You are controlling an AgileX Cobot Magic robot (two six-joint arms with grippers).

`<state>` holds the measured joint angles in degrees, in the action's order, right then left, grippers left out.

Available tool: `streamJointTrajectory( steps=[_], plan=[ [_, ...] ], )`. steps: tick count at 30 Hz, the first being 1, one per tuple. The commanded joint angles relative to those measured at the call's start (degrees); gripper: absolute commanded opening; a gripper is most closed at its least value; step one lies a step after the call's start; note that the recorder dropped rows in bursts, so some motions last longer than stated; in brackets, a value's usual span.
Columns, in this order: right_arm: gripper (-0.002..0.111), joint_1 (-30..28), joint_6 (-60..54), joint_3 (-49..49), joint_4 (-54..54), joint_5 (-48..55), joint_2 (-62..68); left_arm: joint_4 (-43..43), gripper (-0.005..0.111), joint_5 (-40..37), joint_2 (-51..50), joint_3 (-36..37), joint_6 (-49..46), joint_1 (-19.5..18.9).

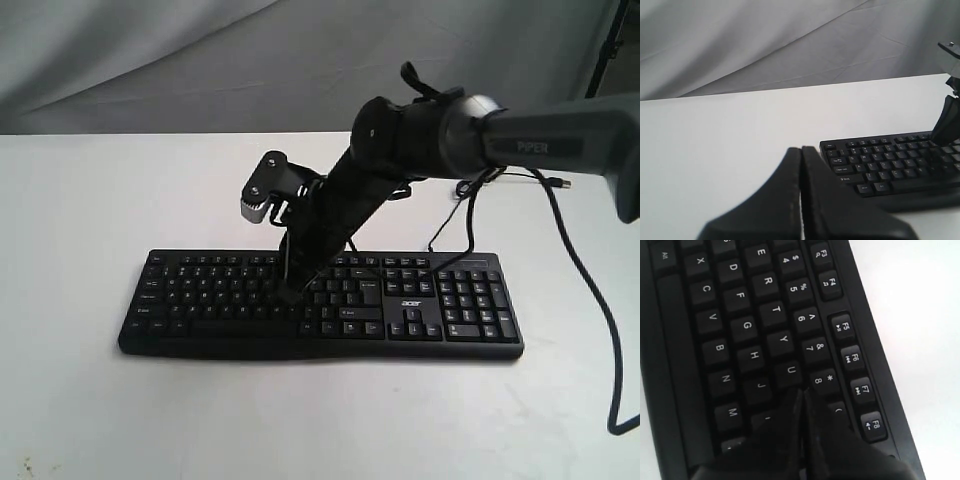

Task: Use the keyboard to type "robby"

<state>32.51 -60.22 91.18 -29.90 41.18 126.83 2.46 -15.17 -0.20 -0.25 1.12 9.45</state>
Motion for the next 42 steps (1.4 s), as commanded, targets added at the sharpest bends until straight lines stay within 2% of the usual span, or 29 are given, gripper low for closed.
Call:
streamJointTrajectory(
  steps=[1, 7, 42],
  plan=[
    [0.0, -0.56, -0.31, -0.2, 0.04, -0.23, -0.76, 0.27, 0.0, 0.31, 0.2, 0.25, 0.16, 0.36],
    [0.0, -0.93, 2.11, -0.98, 2.57, -0.3, -1.01, 0.27, 0.0, 0.31, 0.2, 0.25, 0.16, 0.36],
    [0.0, -1.2, 0.75, -2.03, 0.67, -0.9, 0.41, 0.27, 0.0, 0.31, 0.2, 0.25, 0.16, 0.36]
  ],
)
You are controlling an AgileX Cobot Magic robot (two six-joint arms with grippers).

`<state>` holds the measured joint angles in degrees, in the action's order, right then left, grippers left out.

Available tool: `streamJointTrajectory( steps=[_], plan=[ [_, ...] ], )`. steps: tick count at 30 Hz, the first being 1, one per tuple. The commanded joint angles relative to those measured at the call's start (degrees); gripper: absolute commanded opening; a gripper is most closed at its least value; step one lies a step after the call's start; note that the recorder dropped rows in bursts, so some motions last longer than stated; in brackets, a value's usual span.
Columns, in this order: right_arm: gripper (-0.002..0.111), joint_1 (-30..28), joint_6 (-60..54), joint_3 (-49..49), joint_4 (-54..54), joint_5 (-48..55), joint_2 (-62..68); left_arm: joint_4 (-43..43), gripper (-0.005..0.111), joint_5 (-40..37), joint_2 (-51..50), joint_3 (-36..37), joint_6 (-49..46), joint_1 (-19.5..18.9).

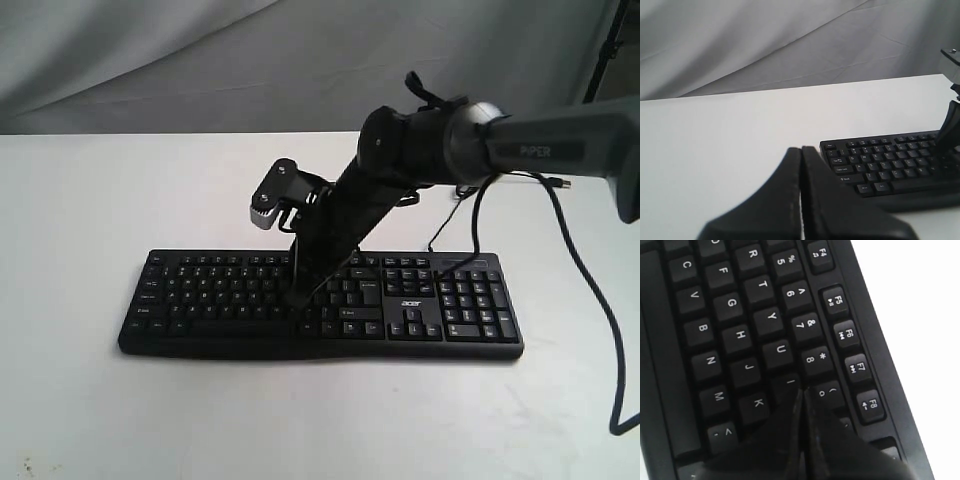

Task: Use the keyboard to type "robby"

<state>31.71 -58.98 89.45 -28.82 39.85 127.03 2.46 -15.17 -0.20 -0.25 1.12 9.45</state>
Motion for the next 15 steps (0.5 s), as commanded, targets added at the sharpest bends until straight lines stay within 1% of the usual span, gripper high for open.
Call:
streamJointTrajectory(
  steps=[1, 11, 15],
  plan=[
    [0.0, -0.4, -0.49, -0.3, -0.41, 0.56, 0.34, 0.27, 0.0, 0.31, 0.2, 0.25, 0.16, 0.36],
    [0.0, -0.4, -0.49, -0.3, -0.41, 1.19, 0.71, 0.27, 0.0, 0.31, 0.2, 0.25, 0.16, 0.36],
    [0.0, -0.4, -0.59, -0.3, -0.41, 0.88, -1.17, 0.27, 0.0, 0.31, 0.2, 0.25, 0.16, 0.36]
  ],
)
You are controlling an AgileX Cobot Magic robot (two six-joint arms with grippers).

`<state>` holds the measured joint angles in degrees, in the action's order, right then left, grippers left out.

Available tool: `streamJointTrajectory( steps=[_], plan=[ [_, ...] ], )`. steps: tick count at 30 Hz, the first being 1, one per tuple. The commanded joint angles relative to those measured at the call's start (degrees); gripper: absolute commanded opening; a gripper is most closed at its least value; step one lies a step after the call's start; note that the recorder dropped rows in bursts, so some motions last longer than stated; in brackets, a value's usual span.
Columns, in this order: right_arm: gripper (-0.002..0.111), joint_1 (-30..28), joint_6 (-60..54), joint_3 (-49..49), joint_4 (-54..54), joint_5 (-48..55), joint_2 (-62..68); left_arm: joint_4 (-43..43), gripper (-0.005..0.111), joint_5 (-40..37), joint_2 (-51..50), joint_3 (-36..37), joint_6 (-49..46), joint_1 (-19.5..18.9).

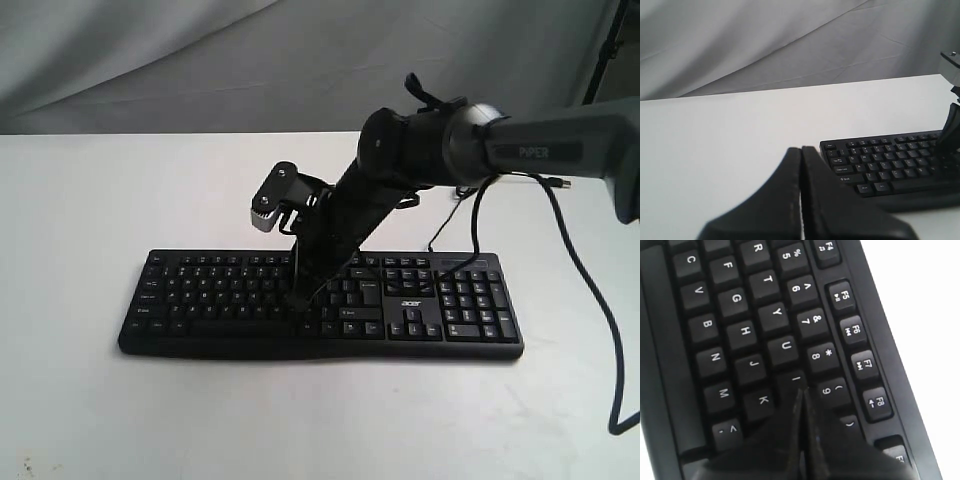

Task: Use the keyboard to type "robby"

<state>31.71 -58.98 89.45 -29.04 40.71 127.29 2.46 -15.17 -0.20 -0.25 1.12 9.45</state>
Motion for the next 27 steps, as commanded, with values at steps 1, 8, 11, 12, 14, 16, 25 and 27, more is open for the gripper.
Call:
streamJointTrajectory(
  steps=[1, 8, 11, 12, 14, 16, 25, 27],
  plan=[
    [0.0, -0.4, -0.7, -0.3, -0.19, 0.03, -1.96, 0.27, 0.0, 0.31, 0.2, 0.25, 0.16, 0.36],
    [0.0, 1.02, -3.26, -0.3, -4.39, -0.46, -3.81, 0.27, 0.0, 0.31, 0.2, 0.25, 0.16, 0.36],
    [0.0, 2.87, -3.65, -0.3, -4.79, -0.9, -3.71, 0.27, 0.0, 0.31, 0.2, 0.25, 0.16, 0.36],
    [0.0, 3.49, -3.65, -0.3, -4.79, -1.06, -3.71, 0.27, 0.0, 0.31, 0.2, 0.25, 0.16, 0.36],
    [0.0, 4.77, -3.65, -0.3, -4.79, -1.32, -3.71, 0.27, 0.0, 0.31, 0.2, 0.25, 0.16, 0.36],
    [0.0, 5.91, -3.65, -0.3, -4.79, -1.69, -3.6, 0.27, 0.0, 0.31, 0.2, 0.25, 0.16, 0.36],
    [0.0, 7.76, -4.75, -0.02, -6.05, -3.02, -0.92, 0.27, 0.0, 0.31, 0.2, 0.25, 0.16, 0.36],
    [0.0, 7.76, -4.84, -0.02, -6.27, -3.12, -0.92, 0.27, 0.0, 0.31, 0.2, 0.25, 0.16, 0.36]
  ],
)
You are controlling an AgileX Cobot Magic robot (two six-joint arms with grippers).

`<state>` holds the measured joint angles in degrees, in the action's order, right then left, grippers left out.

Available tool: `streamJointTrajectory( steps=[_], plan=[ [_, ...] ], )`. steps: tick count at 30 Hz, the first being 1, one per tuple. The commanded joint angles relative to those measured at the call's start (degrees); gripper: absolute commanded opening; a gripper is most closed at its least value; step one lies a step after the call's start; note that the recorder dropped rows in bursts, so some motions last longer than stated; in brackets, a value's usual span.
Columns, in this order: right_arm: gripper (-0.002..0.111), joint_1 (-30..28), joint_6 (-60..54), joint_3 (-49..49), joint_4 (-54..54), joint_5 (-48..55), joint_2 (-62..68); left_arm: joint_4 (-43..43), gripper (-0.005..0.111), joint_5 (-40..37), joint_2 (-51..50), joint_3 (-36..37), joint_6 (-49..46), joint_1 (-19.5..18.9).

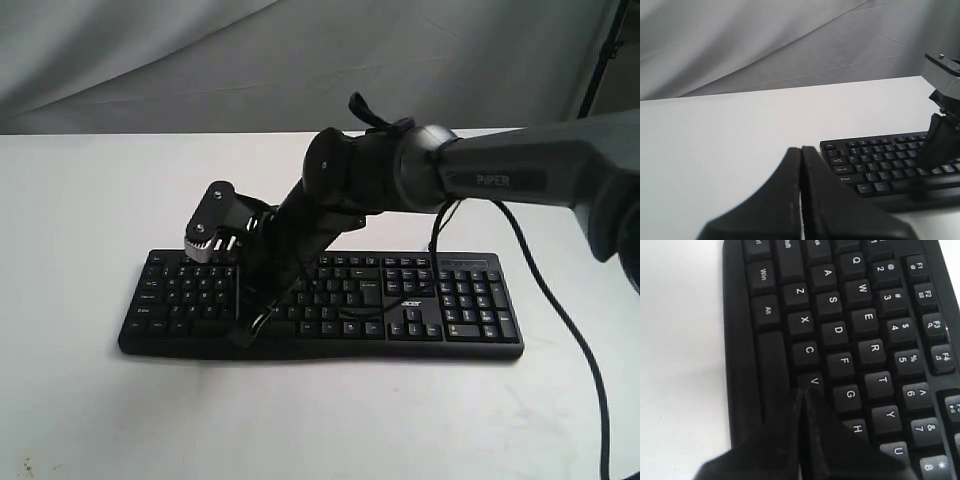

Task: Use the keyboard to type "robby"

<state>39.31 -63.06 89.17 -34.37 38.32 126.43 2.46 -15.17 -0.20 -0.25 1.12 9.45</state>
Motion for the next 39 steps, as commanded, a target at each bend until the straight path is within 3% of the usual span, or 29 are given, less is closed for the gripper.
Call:
streamJointTrajectory(
  steps=[1, 39],
  plan=[
    [0.0, 0.17, -1.12, 0.26, -1.2, -1.18, -0.05, 0.27, 0.0, 0.31, 0.2, 0.25, 0.16, 0.36],
    [0.0, 0.17, -1.12, 0.26, -0.8, -4.01, 0.12, 0.27, 0.0, 0.31, 0.2, 0.25, 0.16, 0.36]
  ],
)
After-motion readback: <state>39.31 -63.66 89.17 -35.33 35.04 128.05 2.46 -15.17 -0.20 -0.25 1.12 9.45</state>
